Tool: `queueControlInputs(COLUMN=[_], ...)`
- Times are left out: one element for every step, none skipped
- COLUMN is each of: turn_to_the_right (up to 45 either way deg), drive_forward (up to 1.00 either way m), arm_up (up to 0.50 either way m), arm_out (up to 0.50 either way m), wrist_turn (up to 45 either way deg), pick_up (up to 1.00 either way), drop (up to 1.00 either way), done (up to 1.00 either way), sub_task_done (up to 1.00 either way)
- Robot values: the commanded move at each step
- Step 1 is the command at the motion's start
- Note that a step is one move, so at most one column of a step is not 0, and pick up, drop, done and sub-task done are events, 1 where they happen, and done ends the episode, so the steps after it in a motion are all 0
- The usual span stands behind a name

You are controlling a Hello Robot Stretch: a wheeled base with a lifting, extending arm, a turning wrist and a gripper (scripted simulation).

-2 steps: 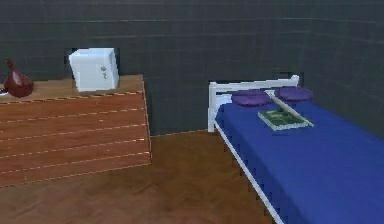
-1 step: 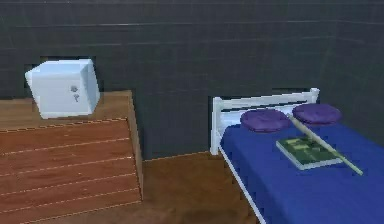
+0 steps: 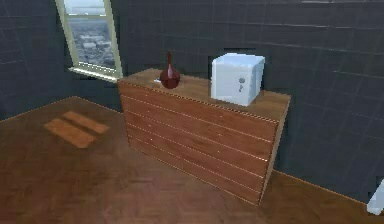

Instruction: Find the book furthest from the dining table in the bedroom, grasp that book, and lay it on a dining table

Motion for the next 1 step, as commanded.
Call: queueControlInputs(turn_to_the_right=[-9.0], drive_forward=[0.0], arm_up=[0.0], arm_out=[0.0], wrist_turn=[0.0], pick_up=[0.0], drop=[0.0], done=[0.0], sub_task_done=[0.0])
